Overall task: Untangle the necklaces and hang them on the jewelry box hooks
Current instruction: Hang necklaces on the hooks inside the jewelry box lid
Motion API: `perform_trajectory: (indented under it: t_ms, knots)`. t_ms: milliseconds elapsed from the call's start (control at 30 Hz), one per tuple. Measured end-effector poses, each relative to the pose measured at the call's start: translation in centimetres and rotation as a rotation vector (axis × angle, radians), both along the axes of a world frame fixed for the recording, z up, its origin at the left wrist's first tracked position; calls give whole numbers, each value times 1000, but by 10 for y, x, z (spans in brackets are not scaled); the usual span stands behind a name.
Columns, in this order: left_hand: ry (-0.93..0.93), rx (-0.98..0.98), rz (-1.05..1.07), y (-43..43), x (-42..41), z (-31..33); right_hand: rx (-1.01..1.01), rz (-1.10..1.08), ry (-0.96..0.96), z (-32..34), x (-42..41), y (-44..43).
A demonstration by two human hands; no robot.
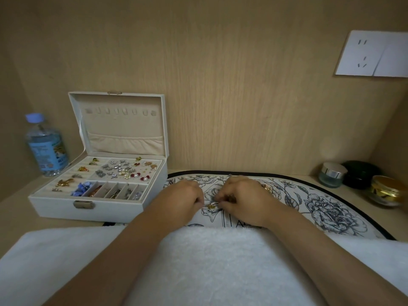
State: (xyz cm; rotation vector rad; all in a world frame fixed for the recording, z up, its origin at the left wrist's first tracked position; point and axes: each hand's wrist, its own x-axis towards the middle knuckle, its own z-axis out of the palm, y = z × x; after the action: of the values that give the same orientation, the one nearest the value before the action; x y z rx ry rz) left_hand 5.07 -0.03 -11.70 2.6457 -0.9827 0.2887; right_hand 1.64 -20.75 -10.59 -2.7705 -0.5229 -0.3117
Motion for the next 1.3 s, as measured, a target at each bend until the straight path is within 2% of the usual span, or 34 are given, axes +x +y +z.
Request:
perform_trajectory:
  t_ms: [100, 200, 267, 367, 467, 567, 633, 767, 833, 900, 967, 1067, 1133, 1300]
  knots:
    - [39, -95, 8, -2, -4, -1, 35, 21, 25, -4, 2, -1]
    - [251, -399, 97, -5, -11, 4, 87, 25, 26, -4, 2, 0]
    - [406, -598, 115, -7, -13, 7, 201, 10, 87, -2, 0, 0]
    - [540, -793, 93, -11, -15, 12, 299, -3, 159, 0, -2, 2]
    - [653, -942, 58, -15, -17, 22, 294, 28, 200, 0, -2, 3]
    - [599, -908, 69, -13, -17, 26, 148, 34, 130, 0, -1, 6]
    - [569, -863, 45, -10, -15, 27, 172, 15, 124, 3, -2, 8]
    - [638, -476, -90, 1, -17, 35, 279, 1, 164, 10, -3, 5]
    - [500, -321, -38, 5, -14, 36, 271, -38, 159, 13, 1, 0]
    - [233, -210, 73, 6, -7, 33, 245, -88, 145, 12, 5, -6]
    - [30, -115, 100, 7, 6, 21, 212, -111, 134, 9, 11, -7]
    - [-25, 7, 69, 5, 18, -2, 128, -91, 86, 8, 22, -2]
    - [-10, 37, 78, 1, 20, -11, 63, -42, 69, 10, 33, 5]
    - [49, -49, 90, 2, 24, -15, -124, 84, 49, 8, 54, 17]
